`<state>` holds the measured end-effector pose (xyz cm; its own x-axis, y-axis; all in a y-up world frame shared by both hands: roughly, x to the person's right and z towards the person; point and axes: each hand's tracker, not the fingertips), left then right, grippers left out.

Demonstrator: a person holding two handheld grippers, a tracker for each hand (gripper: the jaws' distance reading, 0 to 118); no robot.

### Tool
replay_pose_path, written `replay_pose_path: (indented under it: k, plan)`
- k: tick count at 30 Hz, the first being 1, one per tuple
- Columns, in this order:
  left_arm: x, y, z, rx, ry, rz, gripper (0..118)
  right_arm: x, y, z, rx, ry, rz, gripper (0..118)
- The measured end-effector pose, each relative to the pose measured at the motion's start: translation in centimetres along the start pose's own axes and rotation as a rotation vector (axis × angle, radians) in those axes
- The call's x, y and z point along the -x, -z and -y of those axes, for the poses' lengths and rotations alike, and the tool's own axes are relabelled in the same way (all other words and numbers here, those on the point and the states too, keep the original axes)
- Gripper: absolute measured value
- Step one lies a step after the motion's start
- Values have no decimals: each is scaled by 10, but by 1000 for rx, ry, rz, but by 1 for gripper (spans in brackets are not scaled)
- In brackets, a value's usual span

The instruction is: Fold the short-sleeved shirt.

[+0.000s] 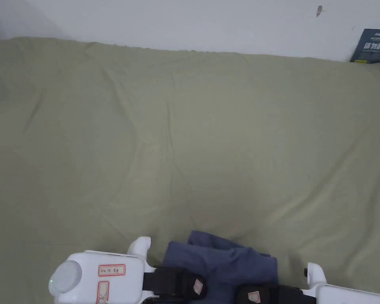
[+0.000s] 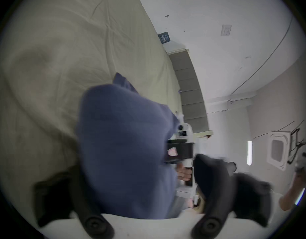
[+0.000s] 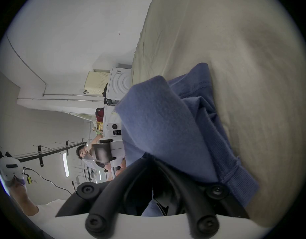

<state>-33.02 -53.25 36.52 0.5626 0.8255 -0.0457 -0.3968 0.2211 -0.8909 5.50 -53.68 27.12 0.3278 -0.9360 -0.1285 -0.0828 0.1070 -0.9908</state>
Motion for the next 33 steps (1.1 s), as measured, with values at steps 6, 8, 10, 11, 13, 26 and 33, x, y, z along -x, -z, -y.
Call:
replay_pose_path:
  k: [6, 8, 10, 11, 13, 26, 33]
  plan:
    - [-11, -29, -10, 18, -9, 99, 26, 48, -18, 6, -54, -177, 141, 0]
    - [-14, -56, -21, 8, 14, 57, 26, 66, -27, 6, -84, -246, 195, 0]
    - [-7, -96, -35, -18, 21, -37, 26, 80, -34, 5, -106, -307, 234, 0]
    - [-2, -120, -42, -33, 25, -75, 26, 85, -38, 3, -112, -328, 251, 0]
    - [14, -167, -55, -63, -6, -138, 26, 90, -43, 2, -122, -329, 239, 0]
    - [105, -336, -112, -68, -140, -329, 27, 104, -50, -2, -178, -342, 322, 1]
    - [111, -330, -108, -137, -75, -431, 116, 102, -46, -9, -182, -331, 318, 0]
